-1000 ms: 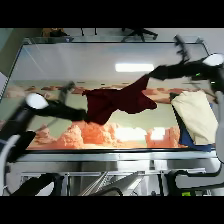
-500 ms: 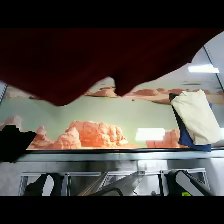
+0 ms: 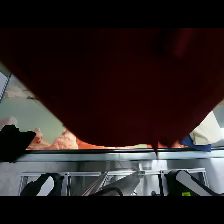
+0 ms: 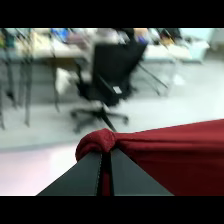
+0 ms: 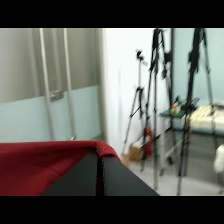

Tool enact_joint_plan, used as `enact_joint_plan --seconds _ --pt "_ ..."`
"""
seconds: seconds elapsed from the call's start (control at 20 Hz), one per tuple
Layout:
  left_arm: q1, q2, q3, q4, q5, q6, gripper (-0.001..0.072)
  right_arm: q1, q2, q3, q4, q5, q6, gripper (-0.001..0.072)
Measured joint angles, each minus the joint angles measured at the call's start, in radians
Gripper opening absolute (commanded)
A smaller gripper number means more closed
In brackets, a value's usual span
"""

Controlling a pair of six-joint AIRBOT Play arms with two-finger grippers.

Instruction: Fold the shirts.

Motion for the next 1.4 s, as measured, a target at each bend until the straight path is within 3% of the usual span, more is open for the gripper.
enact_joint_plan --seconds 0.25,0.45,0.7,0.75,0.8,0.85,0.9,0.95,1.0,1.15,1.3,1.4 --pt "-0.155 -0.275 -0.111 0.079 0.005 0.032 0.0016 0.217 -0.183 -0.224 -0.161 0.011 0.027 0.0021" --pt "-0.208 -0.496 -0.147 0.091 0.057 0.058 0.0017 0.413 -0.399 -0.372 -0.333 -0.109 0.017 0.0021" --pt "-0.239 -0.686 -0.157 0.093 0.199 0.073 0.0017 0.517 -0.623 -0.399 -0.361 -0.282 -0.023 0.0023" --pt "-0.241 -0.710 -0.157 0.093 0.228 0.073 0.0019 0.524 -0.647 -0.399 -0.348 -0.313 -0.031 0.0036" --pt "-0.243 -0.728 -0.158 0.093 0.246 0.075 0.0033 0.527 -0.666 -0.399 -0.344 -0.336 -0.037 0.0221" --pt "-0.245 -0.742 -0.158 0.095 0.256 0.076 0.0380 0.528 -0.679 -0.399 -0.342 -0.351 -0.045 0.0405" --pt "-0.244 -0.748 -0.158 0.096 0.262 0.076 0.0690 0.526 -0.683 -0.399 -0.336 -0.357 -0.049 0.0387" --pt "-0.239 -0.749 -0.158 0.096 0.260 0.076 0.0693 0.519 -0.683 -0.398 -0.333 -0.348 -0.053 0.0313" --pt "-0.229 -0.745 -0.158 0.097 0.248 0.076 0.0693 0.507 -0.679 -0.399 -0.334 -0.331 -0.053 0.0286" --pt "-0.168 -0.705 -0.158 0.097 0.154 0.077 0.0692 0.436 -0.627 -0.398 -0.388 -0.219 -0.011 0.0285" --pt "-0.083 -0.673 -0.160 0.099 -0.010 0.080 0.0692 0.362 -0.551 -0.432 -0.552 -0.086 0.084 0.0227" --pt "-0.031 -0.663 -0.179 0.098 -0.125 0.084 0.0692 0.322 -0.486 -0.507 -0.660 -0.021 0.142 0.0234"
